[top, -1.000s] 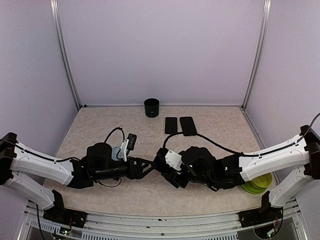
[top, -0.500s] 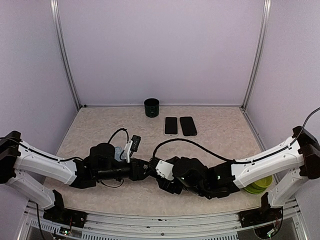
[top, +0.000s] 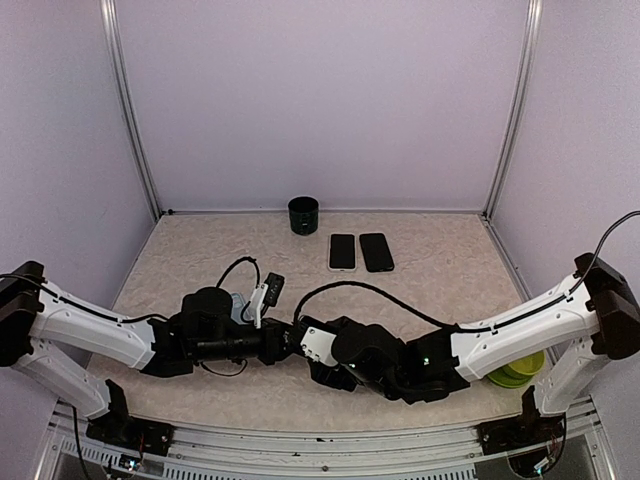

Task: Put the phone into the phone case
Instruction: Pass from the right arm to the left

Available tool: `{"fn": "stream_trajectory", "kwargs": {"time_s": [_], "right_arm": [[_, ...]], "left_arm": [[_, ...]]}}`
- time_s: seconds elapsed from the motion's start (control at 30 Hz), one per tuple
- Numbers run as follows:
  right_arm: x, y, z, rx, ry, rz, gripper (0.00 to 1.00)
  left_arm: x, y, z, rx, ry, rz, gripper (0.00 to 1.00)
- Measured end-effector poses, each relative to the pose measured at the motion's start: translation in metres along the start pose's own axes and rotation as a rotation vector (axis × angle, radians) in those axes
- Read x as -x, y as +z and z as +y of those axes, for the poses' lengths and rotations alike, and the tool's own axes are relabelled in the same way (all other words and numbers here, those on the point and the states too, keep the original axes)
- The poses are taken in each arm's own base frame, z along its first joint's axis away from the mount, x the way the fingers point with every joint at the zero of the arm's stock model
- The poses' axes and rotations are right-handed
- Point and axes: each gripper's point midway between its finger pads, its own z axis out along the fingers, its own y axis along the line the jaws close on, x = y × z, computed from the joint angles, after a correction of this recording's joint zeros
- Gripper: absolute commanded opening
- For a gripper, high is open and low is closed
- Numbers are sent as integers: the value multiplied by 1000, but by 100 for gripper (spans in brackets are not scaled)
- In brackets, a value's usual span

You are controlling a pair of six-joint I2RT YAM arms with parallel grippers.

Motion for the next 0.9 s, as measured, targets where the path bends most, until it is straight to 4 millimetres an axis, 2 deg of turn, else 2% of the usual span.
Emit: {"fn": "stream_trajectory", "kwargs": {"time_s": [0.13, 0.33, 0.53, 0.9], "right_arm": [[0, 0, 0, -3, 0, 0, 81], [1, -1, -9, -49, 12, 3, 99], [9, -13, -30, -127, 80, -22, 100], [27, -62, -89, -177, 390, -180, 100]], "left_arm": [[0, 0, 0, 0, 6, -1, 0], [3, -1, 3, 23, -21, -18, 0], [23, -15, -2, 31, -16, -99, 0], [57, -50, -9, 51, 7, -258, 0]]}}
